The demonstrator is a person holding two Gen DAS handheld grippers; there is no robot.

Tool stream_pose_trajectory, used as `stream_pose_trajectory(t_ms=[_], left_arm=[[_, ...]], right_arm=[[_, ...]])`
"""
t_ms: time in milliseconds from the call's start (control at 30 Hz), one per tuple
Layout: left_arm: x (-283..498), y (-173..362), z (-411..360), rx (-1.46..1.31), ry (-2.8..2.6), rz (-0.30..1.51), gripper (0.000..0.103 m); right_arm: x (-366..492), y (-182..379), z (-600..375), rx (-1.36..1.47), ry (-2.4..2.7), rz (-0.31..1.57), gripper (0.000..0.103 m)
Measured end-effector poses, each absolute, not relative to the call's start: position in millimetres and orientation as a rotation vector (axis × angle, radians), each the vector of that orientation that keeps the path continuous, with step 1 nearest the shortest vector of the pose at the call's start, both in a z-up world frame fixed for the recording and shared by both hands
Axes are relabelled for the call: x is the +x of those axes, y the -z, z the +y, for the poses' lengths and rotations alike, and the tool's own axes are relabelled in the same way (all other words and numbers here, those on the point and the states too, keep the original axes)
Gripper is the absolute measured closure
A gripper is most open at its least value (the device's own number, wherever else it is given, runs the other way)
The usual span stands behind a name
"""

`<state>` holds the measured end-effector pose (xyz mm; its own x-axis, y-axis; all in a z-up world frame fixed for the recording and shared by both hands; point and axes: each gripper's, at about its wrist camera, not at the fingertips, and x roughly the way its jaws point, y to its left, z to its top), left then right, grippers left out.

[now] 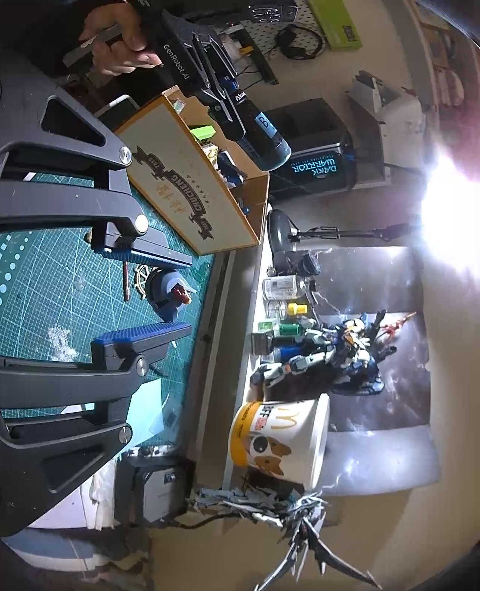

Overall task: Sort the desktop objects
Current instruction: 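Carry the paint bottle and blue-capped tool in both tools toward the box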

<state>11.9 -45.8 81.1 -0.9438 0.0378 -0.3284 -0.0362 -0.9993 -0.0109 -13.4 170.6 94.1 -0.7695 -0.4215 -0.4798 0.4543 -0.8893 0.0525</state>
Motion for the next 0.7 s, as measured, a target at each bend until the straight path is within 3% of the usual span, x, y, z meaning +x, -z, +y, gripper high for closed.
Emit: stream_pose_trajectory(t_ms=[700], left_arm=[[31,-82,-96,-0.568,-3.227,-0.042,0.063]], right_arm=[[-33,-89,103,0.653,2.415,0.148,0.076]])
